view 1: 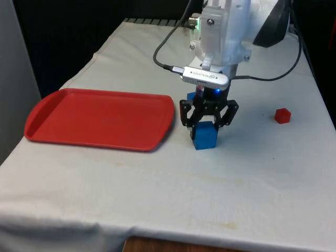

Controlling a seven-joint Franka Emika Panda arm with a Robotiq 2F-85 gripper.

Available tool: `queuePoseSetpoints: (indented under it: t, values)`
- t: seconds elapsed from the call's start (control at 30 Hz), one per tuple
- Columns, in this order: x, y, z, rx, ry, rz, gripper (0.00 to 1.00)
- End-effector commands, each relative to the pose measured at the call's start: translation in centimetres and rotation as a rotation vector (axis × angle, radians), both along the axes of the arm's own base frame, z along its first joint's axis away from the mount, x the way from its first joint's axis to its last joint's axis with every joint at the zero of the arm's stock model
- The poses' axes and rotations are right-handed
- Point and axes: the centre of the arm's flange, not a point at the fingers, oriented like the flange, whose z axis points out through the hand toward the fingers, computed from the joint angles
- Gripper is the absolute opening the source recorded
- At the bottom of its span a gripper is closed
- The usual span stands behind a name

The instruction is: Pick up the largest block and place it onto the tray.

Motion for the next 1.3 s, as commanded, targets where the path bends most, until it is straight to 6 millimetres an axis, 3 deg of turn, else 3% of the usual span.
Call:
queuePoseSetpoints:
  t: [0.0,0.27,0.57,1.27]
  values:
    - [0.0,0.0,0.0,0.0,-0.001,0.0,0.02]
    - [0.1,0.0,-0.2,0.007,-0.005,0.002,0.02]
    - [0.2,-0.1,1.2,0.006,-0.006,-0.003,0.02]
    - [-0.8,-1.0,7.6,0.037,-0.01,-0.024,0.02]
